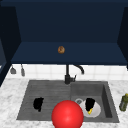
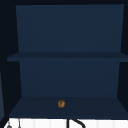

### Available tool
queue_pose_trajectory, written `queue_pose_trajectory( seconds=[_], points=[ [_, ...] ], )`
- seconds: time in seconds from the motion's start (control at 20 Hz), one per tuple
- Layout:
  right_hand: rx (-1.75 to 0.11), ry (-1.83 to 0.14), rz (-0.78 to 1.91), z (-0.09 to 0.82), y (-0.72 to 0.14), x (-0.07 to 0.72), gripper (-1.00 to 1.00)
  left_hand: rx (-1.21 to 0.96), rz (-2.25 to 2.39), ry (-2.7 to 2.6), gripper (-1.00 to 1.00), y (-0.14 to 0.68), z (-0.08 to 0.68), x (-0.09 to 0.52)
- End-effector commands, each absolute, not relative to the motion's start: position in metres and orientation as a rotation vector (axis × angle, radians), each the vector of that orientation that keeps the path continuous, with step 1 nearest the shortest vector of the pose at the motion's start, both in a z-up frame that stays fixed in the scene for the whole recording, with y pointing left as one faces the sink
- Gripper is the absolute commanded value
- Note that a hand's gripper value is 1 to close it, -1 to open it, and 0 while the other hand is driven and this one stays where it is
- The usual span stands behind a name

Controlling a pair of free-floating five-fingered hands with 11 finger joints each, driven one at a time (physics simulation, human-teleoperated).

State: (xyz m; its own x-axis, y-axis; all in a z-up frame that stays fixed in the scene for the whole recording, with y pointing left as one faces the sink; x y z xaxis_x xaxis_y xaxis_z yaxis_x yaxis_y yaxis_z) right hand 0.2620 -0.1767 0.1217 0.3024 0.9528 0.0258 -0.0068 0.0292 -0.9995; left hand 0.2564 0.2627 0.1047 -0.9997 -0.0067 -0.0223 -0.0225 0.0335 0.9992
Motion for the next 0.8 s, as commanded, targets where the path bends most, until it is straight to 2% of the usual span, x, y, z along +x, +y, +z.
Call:
queue_pose_trajectory(
  seconds=[0.0, 0.25, 0.75],
  points=[
    [-1.312, -0.986, 0.966, 0.122, -0.177, 0.262, 0.0, -0.019, 2.176, 2.249, -1.0, 0.263, 0.105, 0.267],
    [-1.219, -0.947, 1.014, 0.111, -0.168, 0.255, 0.0, 0.009, 2.198, 2.265, -1.0, 0.262, 0.104, 0.286],
    [-1.209, -0.944, 1.014, 0.108, -0.166, 0.254, 0.0, 0.0, 2.253, 2.273, -1.0, 0.245, 0.117, 0.301]
  ],
)
